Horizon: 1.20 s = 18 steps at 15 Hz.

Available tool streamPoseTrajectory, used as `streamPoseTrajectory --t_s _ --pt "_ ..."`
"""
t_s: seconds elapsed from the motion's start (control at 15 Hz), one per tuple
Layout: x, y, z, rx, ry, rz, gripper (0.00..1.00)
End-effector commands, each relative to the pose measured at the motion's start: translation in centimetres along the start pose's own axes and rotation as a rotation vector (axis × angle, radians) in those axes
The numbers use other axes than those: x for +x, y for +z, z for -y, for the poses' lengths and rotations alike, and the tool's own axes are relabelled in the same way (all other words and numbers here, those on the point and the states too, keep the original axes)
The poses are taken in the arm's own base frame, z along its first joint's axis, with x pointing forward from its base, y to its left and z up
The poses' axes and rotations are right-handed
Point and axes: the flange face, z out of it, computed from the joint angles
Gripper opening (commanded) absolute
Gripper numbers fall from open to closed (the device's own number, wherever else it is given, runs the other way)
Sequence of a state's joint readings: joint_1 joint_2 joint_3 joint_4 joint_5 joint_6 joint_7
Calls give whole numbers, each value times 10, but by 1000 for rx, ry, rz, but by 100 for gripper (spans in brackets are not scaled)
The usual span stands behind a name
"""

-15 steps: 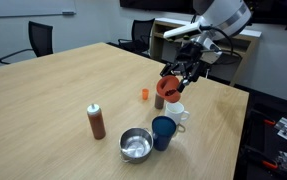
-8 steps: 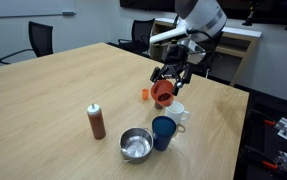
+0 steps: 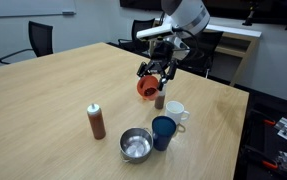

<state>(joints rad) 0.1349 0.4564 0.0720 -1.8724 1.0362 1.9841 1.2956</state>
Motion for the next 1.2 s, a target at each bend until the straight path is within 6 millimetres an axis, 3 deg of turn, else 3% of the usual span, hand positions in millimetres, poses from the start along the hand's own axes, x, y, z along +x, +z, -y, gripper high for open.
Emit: streamPoseTrajectory --t_s 0.0,0.53,0.87,1.13 --pt "1 16 14 -24 -43 1 64" --pt "18 75 49 -42 -166 -92 64" --pt "34 103 50 -93 -194 -302 64" --pt "17 129 43 -113 -240 -426 64"
